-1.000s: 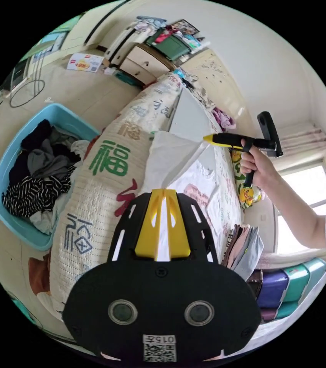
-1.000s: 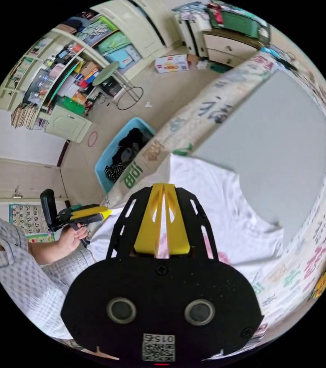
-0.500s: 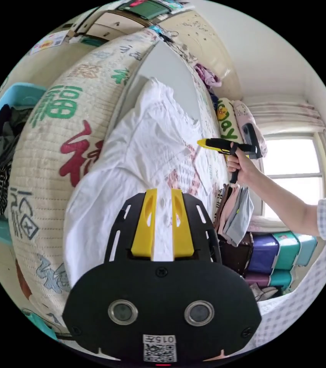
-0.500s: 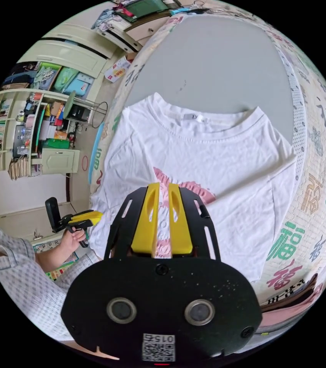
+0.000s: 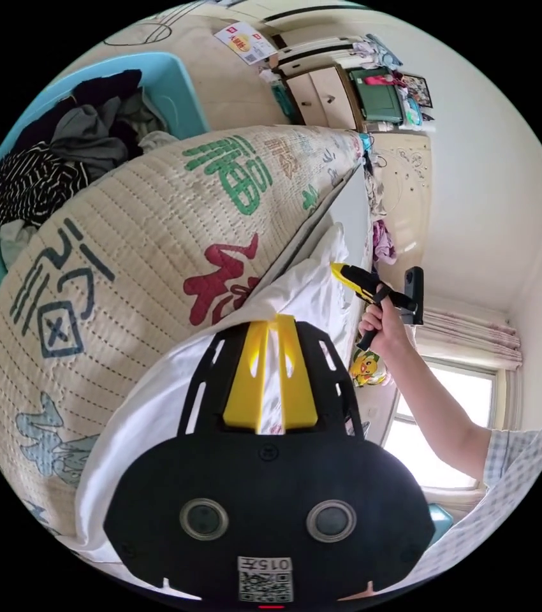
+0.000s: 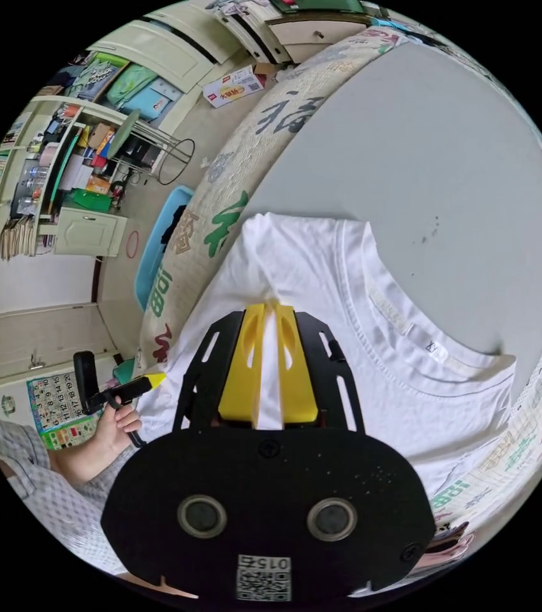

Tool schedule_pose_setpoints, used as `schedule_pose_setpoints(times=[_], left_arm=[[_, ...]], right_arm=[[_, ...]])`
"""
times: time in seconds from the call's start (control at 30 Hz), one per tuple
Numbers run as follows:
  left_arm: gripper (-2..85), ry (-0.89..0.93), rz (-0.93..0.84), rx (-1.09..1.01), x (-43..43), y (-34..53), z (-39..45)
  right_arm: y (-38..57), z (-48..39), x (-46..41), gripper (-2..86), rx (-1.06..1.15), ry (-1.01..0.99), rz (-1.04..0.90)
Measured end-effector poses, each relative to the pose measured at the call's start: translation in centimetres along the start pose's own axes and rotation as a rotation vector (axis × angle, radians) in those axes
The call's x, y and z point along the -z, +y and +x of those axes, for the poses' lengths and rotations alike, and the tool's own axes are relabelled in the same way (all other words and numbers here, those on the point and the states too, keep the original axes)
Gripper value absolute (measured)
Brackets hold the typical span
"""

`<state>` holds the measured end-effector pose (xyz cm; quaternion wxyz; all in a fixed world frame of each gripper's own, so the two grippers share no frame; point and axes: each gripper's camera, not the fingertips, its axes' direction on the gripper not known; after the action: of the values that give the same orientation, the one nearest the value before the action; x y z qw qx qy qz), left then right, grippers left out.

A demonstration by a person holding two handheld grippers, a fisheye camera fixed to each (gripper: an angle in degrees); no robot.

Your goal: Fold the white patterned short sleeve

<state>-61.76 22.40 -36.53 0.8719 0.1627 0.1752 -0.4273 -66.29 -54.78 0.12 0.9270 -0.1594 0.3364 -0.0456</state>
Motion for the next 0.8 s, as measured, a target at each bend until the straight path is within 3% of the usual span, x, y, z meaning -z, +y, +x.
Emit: schedule_pose_setpoints(times=[0.3,0.4,0.47,0.63,0.8], left_arm=[[4.4,-0.142,-0.08,-0.122,-0.6,-1.3,2.8],[4.9,-0.211,-0.094,-0.302,0.0,-1.0,5.8],[4.9,-0.184,-0.148,-0.372,-0.9,-0.9,7.3],[5.0,-0.171,-0.278,-0.494,-5.9,-0.6,10.5],[3.0,-0.32,-0.365,-0.54,-8.8,-0.3,11.3]], right_arm=[[1.1,0.2,-0.9,3.2,0.034,0.244,0.003],[4.3,1.6,0.3,3.4,0.04,0.131,0.073],[5.9,2.1,-0.8,3.8,0.083,0.051,0.014],[10.1,2.1,-5.7,4.7,0.147,0.111,-0.101],[13.1,4.7,-8.9,0.2,0.1,0.207,-0.118]])
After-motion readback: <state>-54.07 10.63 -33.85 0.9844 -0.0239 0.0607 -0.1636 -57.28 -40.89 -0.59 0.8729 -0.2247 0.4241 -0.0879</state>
